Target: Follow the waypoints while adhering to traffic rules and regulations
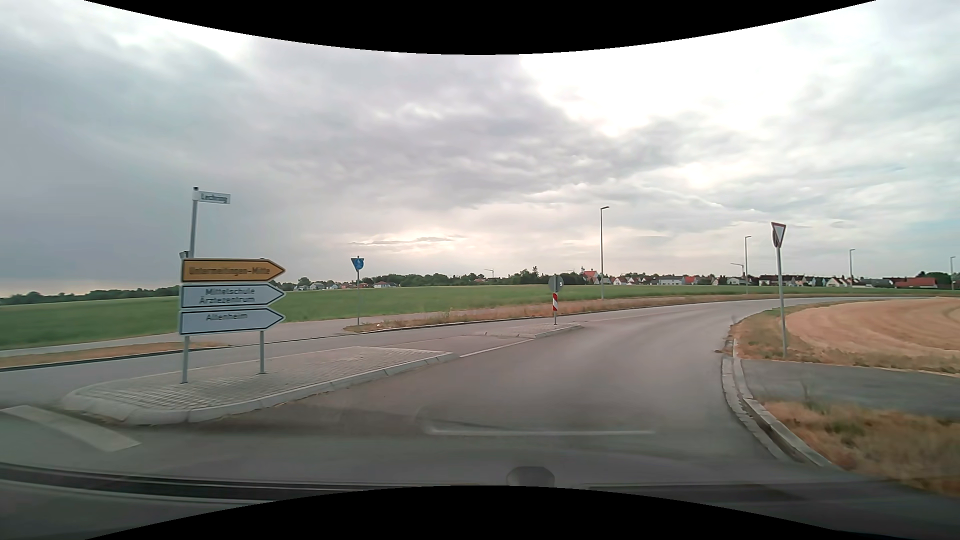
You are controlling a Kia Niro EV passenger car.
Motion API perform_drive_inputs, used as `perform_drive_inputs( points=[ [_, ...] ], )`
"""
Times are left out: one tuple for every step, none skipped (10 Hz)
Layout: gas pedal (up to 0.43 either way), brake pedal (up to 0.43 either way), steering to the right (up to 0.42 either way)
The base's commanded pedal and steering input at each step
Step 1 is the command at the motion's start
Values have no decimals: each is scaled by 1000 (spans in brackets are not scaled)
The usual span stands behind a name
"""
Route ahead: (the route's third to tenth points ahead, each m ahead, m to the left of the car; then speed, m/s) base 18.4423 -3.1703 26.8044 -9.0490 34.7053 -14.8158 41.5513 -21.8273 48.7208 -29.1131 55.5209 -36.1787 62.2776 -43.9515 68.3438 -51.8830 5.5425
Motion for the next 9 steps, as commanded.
perform_drive_inputs(
  points=[
    [110,0,134],
    [110,0,139],
    [110,0,144],
    [110,0,151],
    [110,0,155],
    [110,0,159],
    [110,0,160],
    [110,0,160],
    [110,0,161]
  ],
)
